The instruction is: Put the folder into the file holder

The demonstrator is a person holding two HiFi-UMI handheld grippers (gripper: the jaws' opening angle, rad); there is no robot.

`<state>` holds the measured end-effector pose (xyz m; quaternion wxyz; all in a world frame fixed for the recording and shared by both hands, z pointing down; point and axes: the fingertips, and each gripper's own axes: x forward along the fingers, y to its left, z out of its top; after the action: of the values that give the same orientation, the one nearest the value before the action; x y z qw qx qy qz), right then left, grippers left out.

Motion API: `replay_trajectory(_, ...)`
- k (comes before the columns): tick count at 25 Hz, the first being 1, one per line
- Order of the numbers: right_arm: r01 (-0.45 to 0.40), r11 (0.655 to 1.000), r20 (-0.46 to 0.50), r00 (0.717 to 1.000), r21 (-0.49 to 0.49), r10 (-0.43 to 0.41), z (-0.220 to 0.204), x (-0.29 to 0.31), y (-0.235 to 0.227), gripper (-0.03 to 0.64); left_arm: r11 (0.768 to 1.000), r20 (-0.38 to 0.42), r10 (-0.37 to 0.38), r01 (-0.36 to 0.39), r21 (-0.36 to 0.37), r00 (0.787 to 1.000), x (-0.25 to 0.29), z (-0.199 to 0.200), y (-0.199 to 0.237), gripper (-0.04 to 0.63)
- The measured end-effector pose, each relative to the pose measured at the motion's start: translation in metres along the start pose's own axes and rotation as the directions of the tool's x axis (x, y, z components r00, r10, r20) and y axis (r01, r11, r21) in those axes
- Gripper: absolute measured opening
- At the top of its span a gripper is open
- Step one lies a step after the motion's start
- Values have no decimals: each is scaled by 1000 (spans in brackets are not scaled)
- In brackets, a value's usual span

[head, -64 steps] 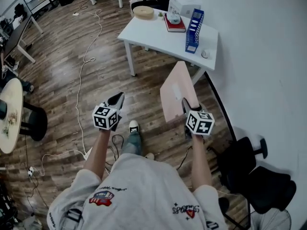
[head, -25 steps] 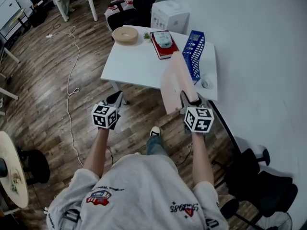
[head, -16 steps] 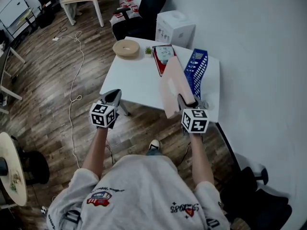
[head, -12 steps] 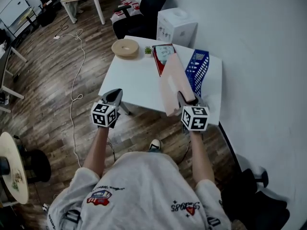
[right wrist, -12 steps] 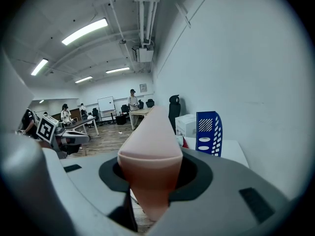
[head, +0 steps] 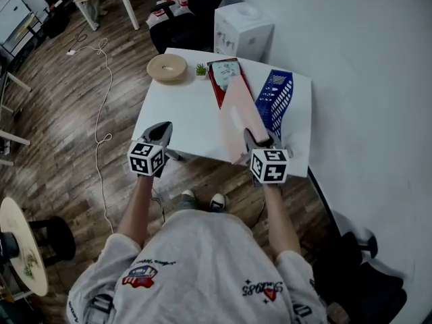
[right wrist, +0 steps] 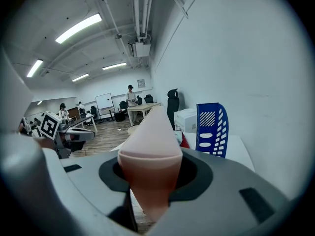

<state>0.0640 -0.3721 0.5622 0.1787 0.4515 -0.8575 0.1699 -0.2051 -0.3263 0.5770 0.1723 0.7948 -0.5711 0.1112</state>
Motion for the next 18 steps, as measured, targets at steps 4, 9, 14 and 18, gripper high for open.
replay_trajectory(4, 24, 1000, -9, 1000, 5, -24, 2, 6, 2, 169, 999, 0, -40, 40, 4, 999, 16, 7, 5, 8)
replay_trajectory(9, 37, 998, 51, 998, 47, -39, 29, 3, 5, 166, 997, 10, -77, 77, 9, 997, 30, 18, 19, 8)
replay_trajectory(14, 41, 996, 182, 982, 82, -55, 86, -20, 6, 166, 993, 18, -114, 113, 14, 993, 40, 25, 25, 8)
replay_trajectory(18, 45, 992, 289, 954, 116, -78, 130, -49, 0, 165, 990, 27, -141, 141, 21, 990, 44, 30, 21, 8)
